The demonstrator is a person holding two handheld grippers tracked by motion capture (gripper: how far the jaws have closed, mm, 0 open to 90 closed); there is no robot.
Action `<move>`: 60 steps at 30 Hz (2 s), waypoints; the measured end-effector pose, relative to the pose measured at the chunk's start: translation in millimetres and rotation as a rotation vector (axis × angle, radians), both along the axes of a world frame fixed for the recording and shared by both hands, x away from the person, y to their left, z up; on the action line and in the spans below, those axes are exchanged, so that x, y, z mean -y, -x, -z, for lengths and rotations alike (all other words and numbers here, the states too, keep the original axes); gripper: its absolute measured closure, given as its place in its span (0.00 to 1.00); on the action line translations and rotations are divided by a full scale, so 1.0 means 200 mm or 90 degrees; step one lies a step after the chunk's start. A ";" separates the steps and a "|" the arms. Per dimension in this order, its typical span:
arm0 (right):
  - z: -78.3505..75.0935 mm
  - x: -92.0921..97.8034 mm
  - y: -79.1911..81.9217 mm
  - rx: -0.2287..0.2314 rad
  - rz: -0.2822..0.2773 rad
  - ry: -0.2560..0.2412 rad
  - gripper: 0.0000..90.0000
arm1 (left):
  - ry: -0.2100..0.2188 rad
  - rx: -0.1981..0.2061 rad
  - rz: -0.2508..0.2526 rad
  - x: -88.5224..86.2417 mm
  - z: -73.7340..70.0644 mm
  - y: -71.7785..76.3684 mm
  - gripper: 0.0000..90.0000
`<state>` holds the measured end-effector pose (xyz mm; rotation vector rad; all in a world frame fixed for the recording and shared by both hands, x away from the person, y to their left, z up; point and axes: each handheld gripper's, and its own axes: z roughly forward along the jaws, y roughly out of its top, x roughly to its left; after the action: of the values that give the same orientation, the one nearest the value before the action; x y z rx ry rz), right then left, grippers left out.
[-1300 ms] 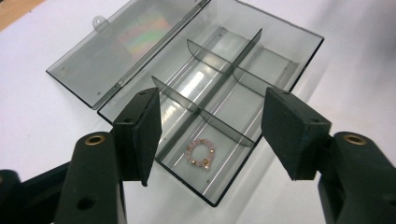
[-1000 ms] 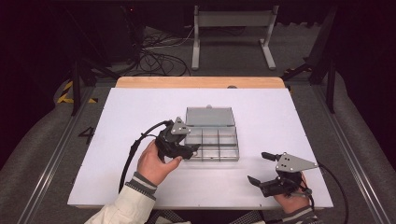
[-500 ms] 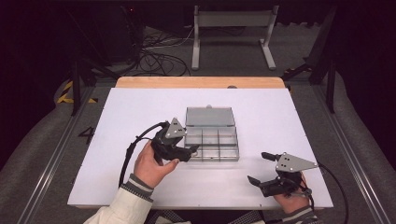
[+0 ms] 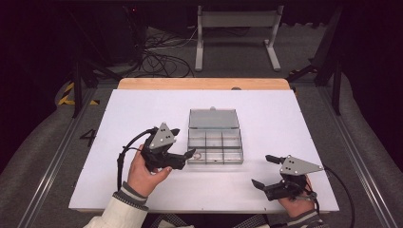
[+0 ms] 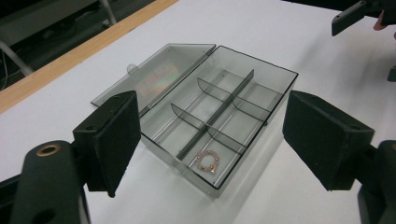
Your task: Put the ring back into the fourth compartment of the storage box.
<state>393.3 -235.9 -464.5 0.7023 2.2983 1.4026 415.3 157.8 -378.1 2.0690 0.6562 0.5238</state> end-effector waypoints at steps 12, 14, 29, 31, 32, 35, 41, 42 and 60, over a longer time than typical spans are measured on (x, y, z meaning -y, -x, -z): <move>0.00 0.00 0.00 -0.001 0.000 -0.001 0.05 | 0.028 0.029 -0.020 -0.17 0.09 0.10 0.22; 0.00 0.00 0.00 -0.001 0.001 0.000 0.05 | 0.027 0.031 -0.026 -0.20 0.10 0.11 0.22; 0.00 -0.01 0.00 -0.002 -0.001 0.006 0.05 | 0.022 0.012 -0.073 -0.39 0.25 0.16 0.22; 0.00 -0.01 0.00 -0.001 -0.001 0.005 0.05 | 0.019 0.002 -0.077 -0.41 0.28 0.17 0.22; 0.00 -0.01 0.00 -0.002 -0.001 0.003 0.05 | 0.019 -0.002 -0.080 -0.41 0.29 0.17 0.22; 0.01 -0.01 0.00 -0.005 -0.001 0.005 0.05 | 0.022 -0.011 -0.086 -0.44 0.31 0.17 0.22; 0.01 -0.01 0.00 -0.005 -0.004 0.005 0.05 | 0.033 -0.023 -0.096 -0.49 0.35 0.18 0.22; 0.01 -0.01 0.00 -0.005 -0.004 0.005 0.05 | 0.034 -0.022 -0.098 -0.50 0.36 0.19 0.22; 0.01 0.01 0.00 -0.010 -0.008 0.002 0.05 | 0.004 -0.051 -0.120 -0.57 0.48 0.27 0.21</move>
<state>394.3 -237.1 -466.2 0.7020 2.3195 1.4037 361.8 272.2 -473.1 2.0417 0.9048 0.5459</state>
